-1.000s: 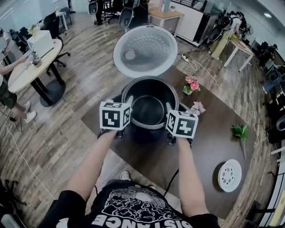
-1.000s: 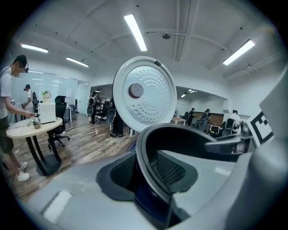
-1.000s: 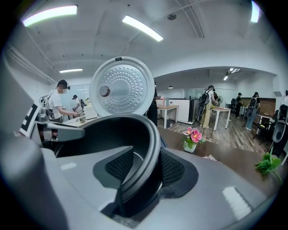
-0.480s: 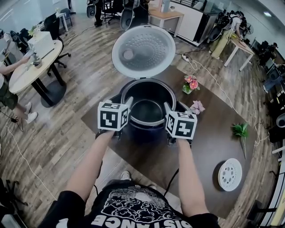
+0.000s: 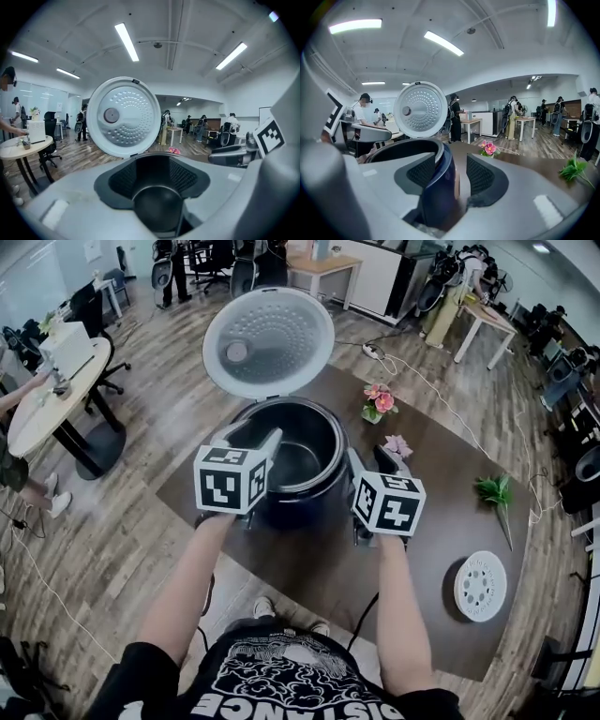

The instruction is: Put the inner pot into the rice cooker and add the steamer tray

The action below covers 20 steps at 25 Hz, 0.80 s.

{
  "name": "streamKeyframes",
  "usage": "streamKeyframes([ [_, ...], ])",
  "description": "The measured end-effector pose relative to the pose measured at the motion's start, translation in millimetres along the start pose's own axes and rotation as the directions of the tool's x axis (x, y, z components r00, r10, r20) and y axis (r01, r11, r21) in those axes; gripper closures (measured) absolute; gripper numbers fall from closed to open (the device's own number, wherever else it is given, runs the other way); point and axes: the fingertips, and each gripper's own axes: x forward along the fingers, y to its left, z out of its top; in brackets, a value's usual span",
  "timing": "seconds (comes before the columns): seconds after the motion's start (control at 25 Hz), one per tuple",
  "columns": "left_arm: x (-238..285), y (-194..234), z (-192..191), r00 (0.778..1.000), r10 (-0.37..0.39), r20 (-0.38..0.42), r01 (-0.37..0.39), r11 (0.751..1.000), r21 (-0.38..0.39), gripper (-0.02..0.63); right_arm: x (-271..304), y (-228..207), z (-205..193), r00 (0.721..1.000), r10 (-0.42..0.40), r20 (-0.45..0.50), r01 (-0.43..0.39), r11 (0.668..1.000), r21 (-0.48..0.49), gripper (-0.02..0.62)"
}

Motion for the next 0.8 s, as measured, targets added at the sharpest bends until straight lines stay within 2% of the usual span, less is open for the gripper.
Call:
streamKeyframes([
  [0.24, 12.8, -58.4, 17.7, 0.994, -0.103, 0.022, 0.102, 0.994, 0.047, 0.382, -37.7, -39.8, 2.5, 0.997, -0.059, 0.042, 0.057, 0.998, 0.038, 0.368],
  [0.36, 20.7, -95.3, 25.6, 0.984, -0.178, 0.029, 0.175, 0.982, 0.074, 0.376, -61.5, -64.9, 1.4, 0.992, -0.113, 0.057, 0.11, 0.992, 0.061, 0.359],
  [0.64, 39.6, -177.4, 27.6, 0.94, -0.34, 0.019, 0.336, 0.935, 0.117, 0.353, -111.8, -117.9, -5.2, 0.968, -0.236, 0.084, 0.228, 0.969, 0.099, 0.336],
  [0.8, 47.9, -228.8, 24.7, 0.891, -0.453, -0.006, 0.449, 0.882, 0.145, 0.342, -149.4, -146.7, -17.0, 0.937, -0.342, 0.074, 0.331, 0.935, 0.128, 0.314],
])
